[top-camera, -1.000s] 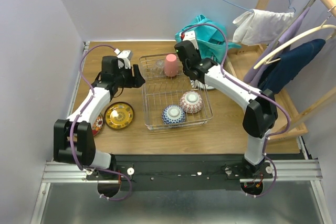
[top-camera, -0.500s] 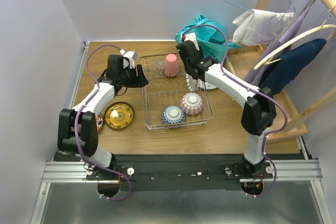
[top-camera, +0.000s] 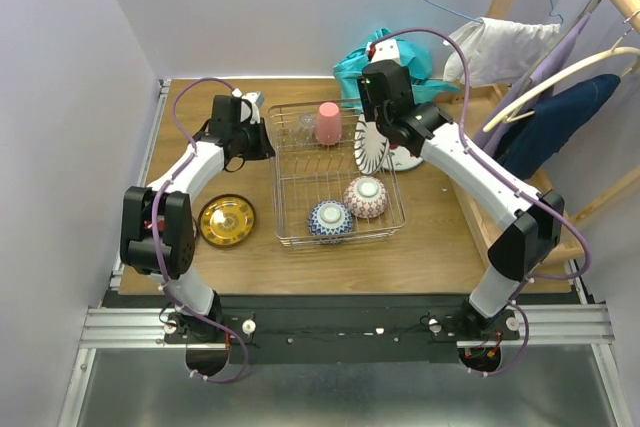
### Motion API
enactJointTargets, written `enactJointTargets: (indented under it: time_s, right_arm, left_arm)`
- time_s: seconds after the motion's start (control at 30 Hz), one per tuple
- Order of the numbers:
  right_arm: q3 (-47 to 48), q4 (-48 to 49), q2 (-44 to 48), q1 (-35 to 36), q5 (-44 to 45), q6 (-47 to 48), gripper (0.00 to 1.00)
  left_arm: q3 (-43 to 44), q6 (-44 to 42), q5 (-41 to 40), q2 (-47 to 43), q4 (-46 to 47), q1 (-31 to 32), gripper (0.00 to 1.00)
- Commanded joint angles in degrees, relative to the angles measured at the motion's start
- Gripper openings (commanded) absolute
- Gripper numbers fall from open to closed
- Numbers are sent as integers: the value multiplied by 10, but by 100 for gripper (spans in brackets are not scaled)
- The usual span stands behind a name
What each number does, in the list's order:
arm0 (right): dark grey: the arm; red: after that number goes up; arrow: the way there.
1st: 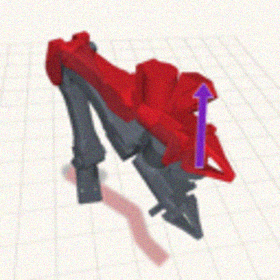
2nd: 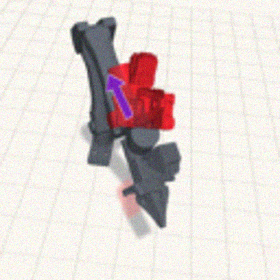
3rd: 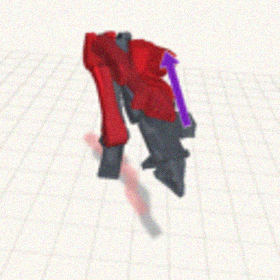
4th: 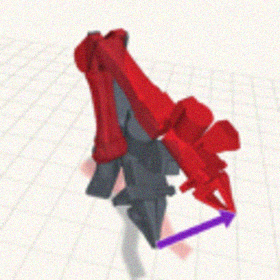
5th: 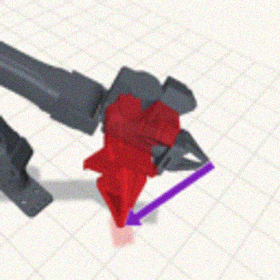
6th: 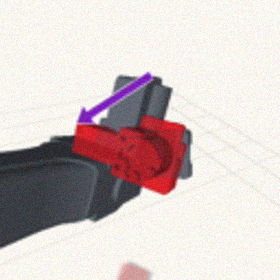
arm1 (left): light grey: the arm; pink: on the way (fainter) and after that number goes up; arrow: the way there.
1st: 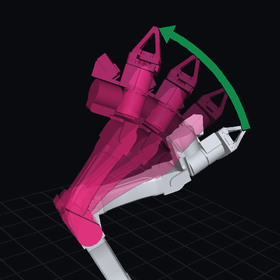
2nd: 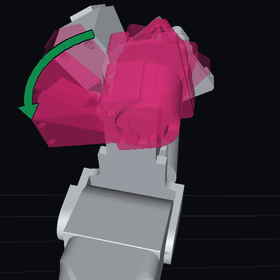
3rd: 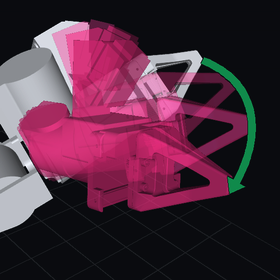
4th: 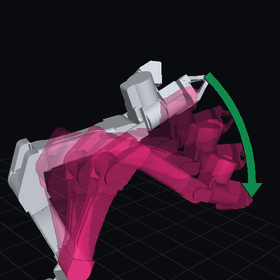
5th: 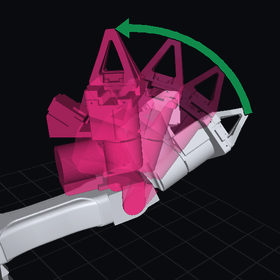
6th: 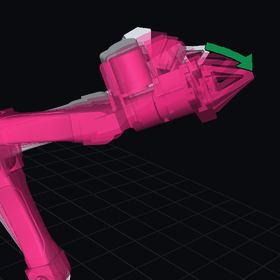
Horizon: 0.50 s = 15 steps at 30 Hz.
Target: Load the mixed dishes into the dish rack
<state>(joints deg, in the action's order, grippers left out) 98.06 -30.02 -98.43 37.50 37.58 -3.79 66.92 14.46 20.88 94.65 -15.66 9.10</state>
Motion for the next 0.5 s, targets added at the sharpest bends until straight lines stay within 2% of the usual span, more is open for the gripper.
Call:
enactJointTargets:
  time_s: [0.0,0.03,0.07,0.1,0.13,0.3,0.47]
  right_arm:
    - [-25,8,34,3,-5,23,66]
    - [-34,8,40,3,-3,26,66]
    - [-59,8,46,3,-7,29,67]
    - [-74,8,60,3,-15,32,78]
    - [-91,6,68,3,-26,34,82]
    - [-170,-40,101,-9,-115,-13,86]
    - [-187,-72,105,-44,-160,-100,90]
  left_arm:
    - [41,-7,-18,21,-12,-1,19]
    - [48,-14,-17,24,-23,-4,13]
    - [54,-15,-18,26,-29,-12,11]
    - [65,-19,-19,28,-35,-16,11]
    - [70,-22,-19,31,-50,-22,11]
    - [85,-50,-22,31,-82,-56,11]
    - [81,-63,-25,23,-96,-80,11]
